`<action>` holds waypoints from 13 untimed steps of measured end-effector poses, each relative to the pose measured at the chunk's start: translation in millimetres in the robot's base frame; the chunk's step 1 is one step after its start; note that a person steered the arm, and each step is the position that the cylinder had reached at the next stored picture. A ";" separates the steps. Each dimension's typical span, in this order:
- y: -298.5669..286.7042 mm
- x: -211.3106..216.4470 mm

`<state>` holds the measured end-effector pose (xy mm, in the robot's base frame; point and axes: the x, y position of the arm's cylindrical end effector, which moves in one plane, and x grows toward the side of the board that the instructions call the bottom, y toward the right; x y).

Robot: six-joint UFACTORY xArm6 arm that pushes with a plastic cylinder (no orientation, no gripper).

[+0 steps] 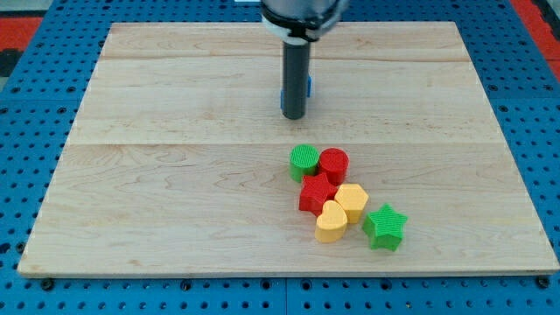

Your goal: Place the red circle to the top left of the red star

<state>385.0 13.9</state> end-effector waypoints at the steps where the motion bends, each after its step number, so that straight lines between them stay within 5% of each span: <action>1: 99.9 23.5; 3: 99.8 108.7; 4: 52.7 115.2; 7: -97.5 55.1; 9: -135.3 9.0; 11: -106.8 45.1; 12: -172.2 45.6; 13: -164.9 34.5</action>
<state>419.5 -150.9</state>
